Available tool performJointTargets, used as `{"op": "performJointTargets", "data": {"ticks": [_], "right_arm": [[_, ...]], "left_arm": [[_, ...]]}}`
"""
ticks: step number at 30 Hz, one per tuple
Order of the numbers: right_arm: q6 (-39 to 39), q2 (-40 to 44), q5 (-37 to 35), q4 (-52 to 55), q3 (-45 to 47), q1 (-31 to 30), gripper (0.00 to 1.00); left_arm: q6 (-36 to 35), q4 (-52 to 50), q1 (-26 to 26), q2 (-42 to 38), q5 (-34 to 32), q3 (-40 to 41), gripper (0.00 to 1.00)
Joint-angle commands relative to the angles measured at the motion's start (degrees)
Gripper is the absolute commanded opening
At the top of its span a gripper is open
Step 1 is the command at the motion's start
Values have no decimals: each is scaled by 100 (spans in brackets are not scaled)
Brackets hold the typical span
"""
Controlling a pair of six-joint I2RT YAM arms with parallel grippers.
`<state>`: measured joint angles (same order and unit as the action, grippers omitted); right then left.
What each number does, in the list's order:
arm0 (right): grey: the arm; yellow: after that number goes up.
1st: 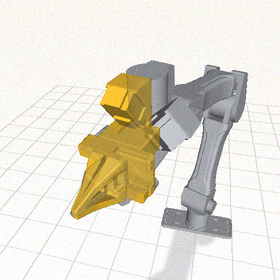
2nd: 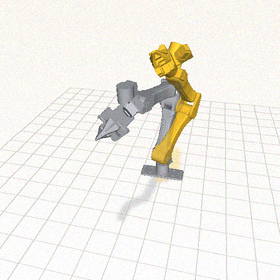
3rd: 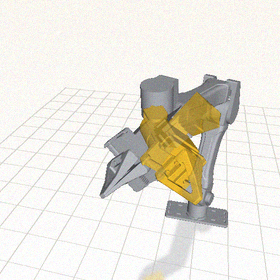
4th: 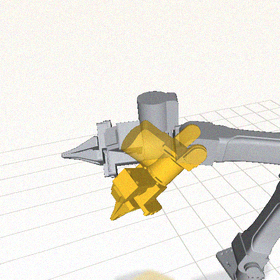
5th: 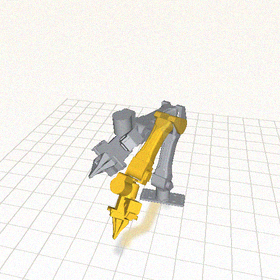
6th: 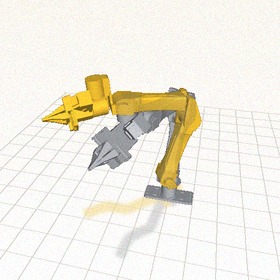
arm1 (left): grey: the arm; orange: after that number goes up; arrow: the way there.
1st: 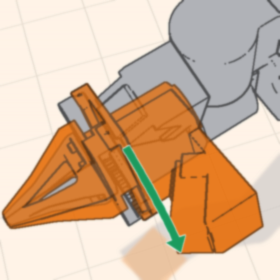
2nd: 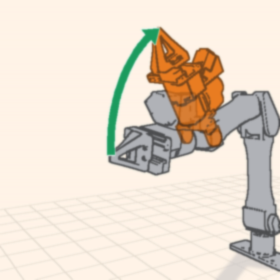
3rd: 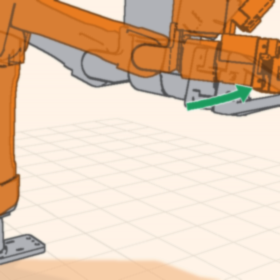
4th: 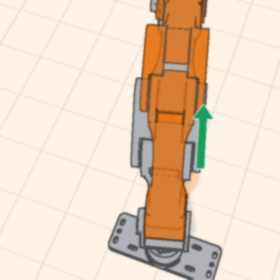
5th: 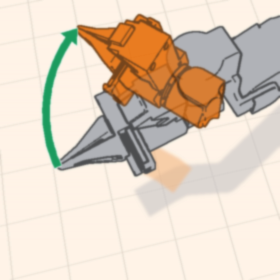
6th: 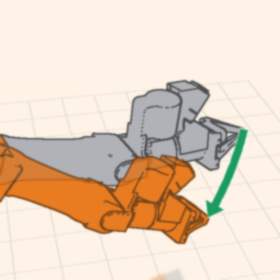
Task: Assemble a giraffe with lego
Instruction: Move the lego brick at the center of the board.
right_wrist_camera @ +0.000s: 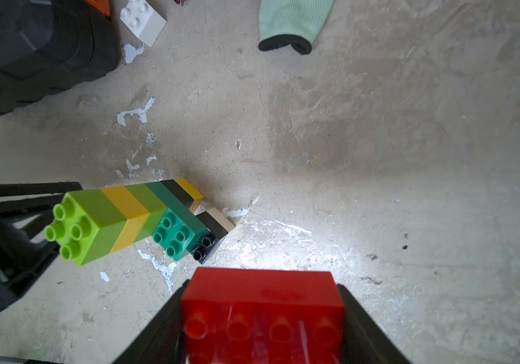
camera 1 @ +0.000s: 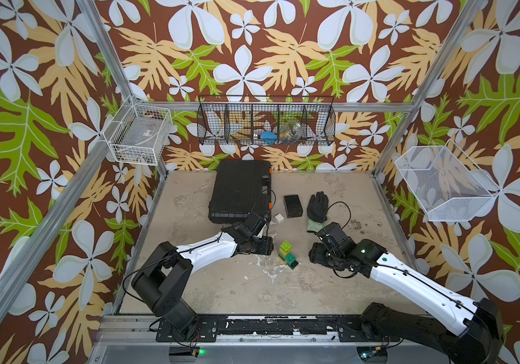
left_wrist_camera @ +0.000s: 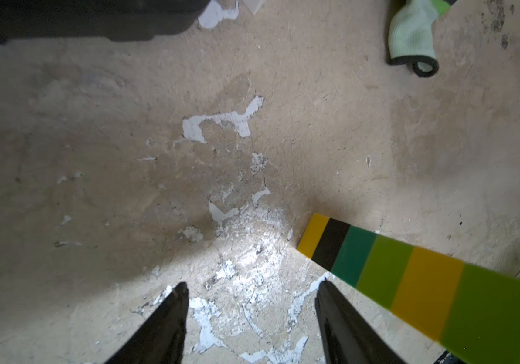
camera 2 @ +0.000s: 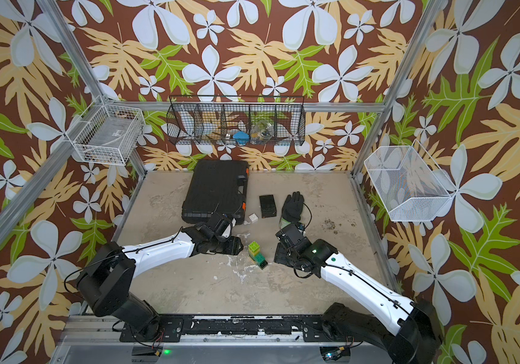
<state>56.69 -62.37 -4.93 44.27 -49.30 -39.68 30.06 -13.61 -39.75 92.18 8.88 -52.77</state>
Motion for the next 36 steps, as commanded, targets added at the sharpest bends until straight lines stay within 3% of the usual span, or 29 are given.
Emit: {"op": "performJointTargets", "data": {"ticks": [1, 14, 22, 36], "right_arm": [[80, 113, -203, 286, -134, 0, 43], [44, 450, -210, 392, -28, 88, 44], [18, 669, -99, 301, 157, 216, 44], [208, 1042, -157, 674, -1, 216, 43]], "left_arm": [[236, 476, -6, 91, 288, 106, 68], [472, 728, -495, 372, 131, 171, 69], [559, 781, -558, 37, -177, 641, 69], [446, 774, -412, 612, -484, -127, 69]]}}
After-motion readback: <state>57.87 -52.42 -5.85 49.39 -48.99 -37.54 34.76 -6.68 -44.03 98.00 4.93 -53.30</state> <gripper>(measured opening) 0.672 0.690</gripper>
